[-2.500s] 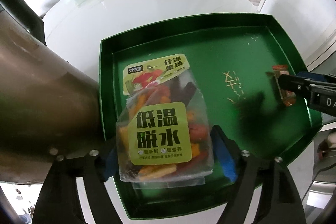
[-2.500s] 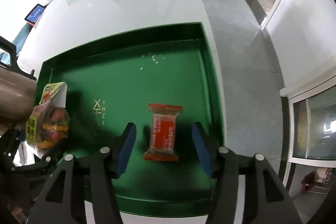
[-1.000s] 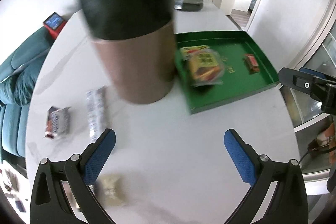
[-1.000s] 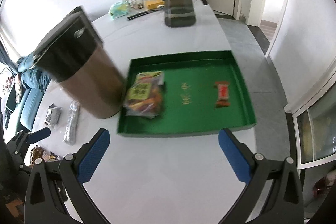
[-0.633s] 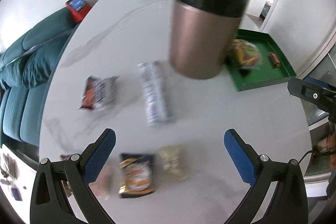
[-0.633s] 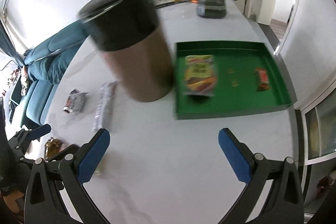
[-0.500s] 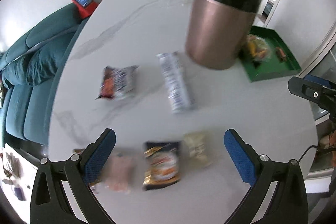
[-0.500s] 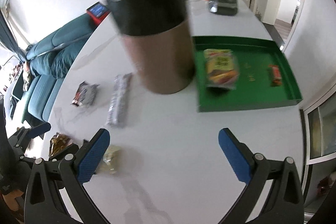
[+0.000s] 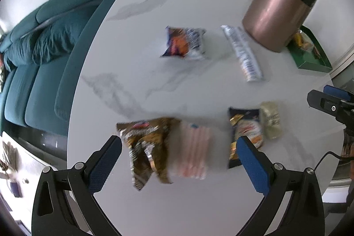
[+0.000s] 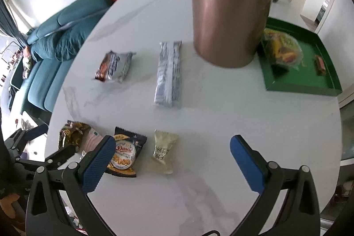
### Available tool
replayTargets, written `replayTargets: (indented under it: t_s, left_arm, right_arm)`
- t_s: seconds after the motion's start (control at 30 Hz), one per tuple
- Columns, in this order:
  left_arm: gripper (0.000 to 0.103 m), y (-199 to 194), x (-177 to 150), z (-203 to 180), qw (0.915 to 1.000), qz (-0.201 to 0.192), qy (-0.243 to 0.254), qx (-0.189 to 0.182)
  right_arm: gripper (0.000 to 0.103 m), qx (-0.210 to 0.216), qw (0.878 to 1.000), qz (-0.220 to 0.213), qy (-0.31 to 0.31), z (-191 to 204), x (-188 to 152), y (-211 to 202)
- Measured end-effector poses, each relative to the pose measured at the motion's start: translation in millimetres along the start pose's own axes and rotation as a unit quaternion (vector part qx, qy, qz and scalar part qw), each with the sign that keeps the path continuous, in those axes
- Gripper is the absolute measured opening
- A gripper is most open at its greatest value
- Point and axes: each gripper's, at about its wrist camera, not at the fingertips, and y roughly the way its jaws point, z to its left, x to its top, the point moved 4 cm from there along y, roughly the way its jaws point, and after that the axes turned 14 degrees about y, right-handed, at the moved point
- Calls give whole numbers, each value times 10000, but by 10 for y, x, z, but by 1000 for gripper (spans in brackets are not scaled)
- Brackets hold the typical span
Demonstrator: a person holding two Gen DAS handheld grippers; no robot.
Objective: Organize snacks
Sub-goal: 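Move both tools back toward the remaining snacks on the table, then grasp the brown NUTRITIOUS bag with the left tool while the right tool grasps the cream packet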
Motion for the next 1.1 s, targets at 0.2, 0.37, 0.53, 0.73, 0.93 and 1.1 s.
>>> replayTargets:
  t_s: [0.2,0.37,0.53,0.73,0.93,1.1]
  left_arm:
    - [101,147,-162,238,9997,93,-117,-175]
    - [101,260,-216,351,9995,164,-131,-253]
    - [101,363,-251,473,9991,259,-161,-280]
    - [101,455,-273,539,9987,344,-101,-357]
    - [101,517,-283,497,9983,408,-14,-428]
    - [101,564,-267,511,9979,443,-18,-467]
  right_arm:
    - [103,-21,9996,215,188,27,-141,237]
    - [103,-178,9992,308,205,46,-214,401]
    - [103,-268,9982,418,336,23,-265,549]
    - [103,-387,9970,523,414,-18,-325,694]
    - [103,-481,9961,535,504,-64,-349,783]
    - [103,-622,9948,534,605,-82,-345,811]
